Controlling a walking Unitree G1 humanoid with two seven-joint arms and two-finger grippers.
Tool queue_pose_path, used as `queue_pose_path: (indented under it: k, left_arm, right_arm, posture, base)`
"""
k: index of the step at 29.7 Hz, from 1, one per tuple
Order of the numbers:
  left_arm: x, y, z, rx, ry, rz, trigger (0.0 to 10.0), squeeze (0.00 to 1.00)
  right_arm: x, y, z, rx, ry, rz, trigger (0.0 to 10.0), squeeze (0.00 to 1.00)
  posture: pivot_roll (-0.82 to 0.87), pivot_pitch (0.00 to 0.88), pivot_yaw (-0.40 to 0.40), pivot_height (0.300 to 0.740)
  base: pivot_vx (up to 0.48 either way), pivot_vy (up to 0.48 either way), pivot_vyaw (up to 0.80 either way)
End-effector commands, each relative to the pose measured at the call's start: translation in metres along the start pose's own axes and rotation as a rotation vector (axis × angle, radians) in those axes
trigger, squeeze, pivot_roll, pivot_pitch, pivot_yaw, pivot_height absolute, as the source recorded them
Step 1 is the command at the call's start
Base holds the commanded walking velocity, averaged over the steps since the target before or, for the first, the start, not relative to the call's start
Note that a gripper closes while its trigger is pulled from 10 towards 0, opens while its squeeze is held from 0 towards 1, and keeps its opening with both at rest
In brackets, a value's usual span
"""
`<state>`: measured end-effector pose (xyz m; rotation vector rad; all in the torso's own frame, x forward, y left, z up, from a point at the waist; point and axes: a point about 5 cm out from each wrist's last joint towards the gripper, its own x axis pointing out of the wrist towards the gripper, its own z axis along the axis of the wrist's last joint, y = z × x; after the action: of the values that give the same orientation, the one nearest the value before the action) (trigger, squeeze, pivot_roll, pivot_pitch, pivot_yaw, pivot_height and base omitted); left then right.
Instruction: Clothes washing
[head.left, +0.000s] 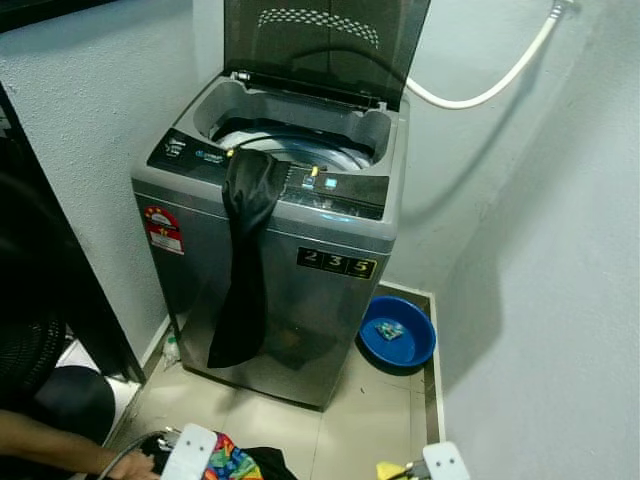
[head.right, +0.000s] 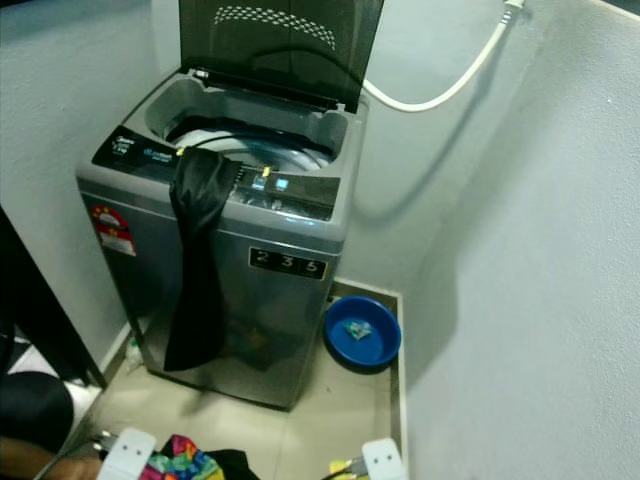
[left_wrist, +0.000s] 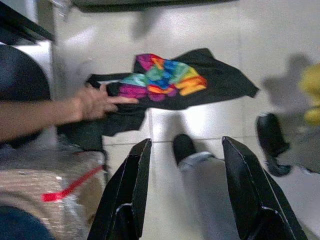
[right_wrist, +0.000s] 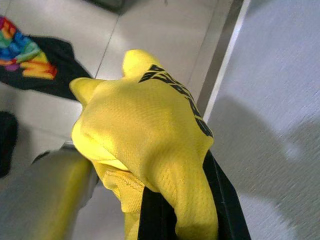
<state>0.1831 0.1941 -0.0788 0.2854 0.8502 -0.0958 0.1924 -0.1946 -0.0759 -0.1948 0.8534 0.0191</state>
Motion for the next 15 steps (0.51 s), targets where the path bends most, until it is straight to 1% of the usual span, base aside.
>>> queue_pose_path:
  k: [1,2,4,5,6,8,11,15]
  left_arm:
    - [-0.002,0.001,-0.006,-0.005,0.018,0.000,10.0,0.00]
    - [-0.001,0.003,-0.006,-0.010,0.019,0.004,10.0,0.00]
    - [-0.002,0.009,-0.006,-0.006,0.020,0.017,10.0,0.00]
    - [-0.002,0.009,-0.006,-0.006,0.020,0.017,10.0,0.00]
    - [-0.002,0.009,-0.006,0.004,0.023,0.016,10.0,0.00]
    - [-0.002,0.010,-0.006,0.012,0.026,0.016,10.0,0.00]
    - [-0.001,0.006,-0.003,0.017,0.011,0.001,10.0,0.00]
    - [0.000,0.007,-0.002,0.026,0.011,0.002,10.0,0.00]
  right_arm:
    - [-0.001,0.000,-0.003,0.007,0.012,-0.001,10.0,0.00]
    - [0.000,0.001,-0.002,-0.001,0.009,0.006,10.0,0.00]
    - [0.000,0.003,-0.001,0.013,0.002,0.001,10.0,0.00]
    - [0.000,0.003,-0.001,0.013,0.002,0.001,10.0,0.00]
    - [-0.001,0.004,-0.003,0.035,0.003,-0.005,10.0,0.00]
    - [-0.001,0.004,-0.004,0.050,0.004,-0.008,10.0,0.00]
    - [-0.004,0.009,-0.013,0.010,0.023,0.016,10.0,0.00]
    - [-0.005,0.011,-0.016,0.026,0.030,0.013,10.0,0.00]
  posture:
    - [0.16,0.000,-0.074,0.740]
    - [0.16,0.000,-0.074,0.740]
    - [0.15,0.000,-0.065,0.740]
    - [0.15,0.000,-0.065,0.740]
    - [0.16,0.000,-0.063,0.740]
    - [0.16,0.000,-0.063,0.740]
    - [0.16,0.000,-0.065,0.740]
    - [0.15,0.000,-0.055,0.740]
  base:
    - [0.000,0.000,0.00]
    - [0.000,0.000,0.00]
    - [0.000,0.000,0.00]
    - [0.000,0.000,0.00]
    - [0.000,0.000,0.00]
    - [0.000,0.000,0.00]
    - [0.000,0.000,0.00]
    - [0.000,0.000,0.00]
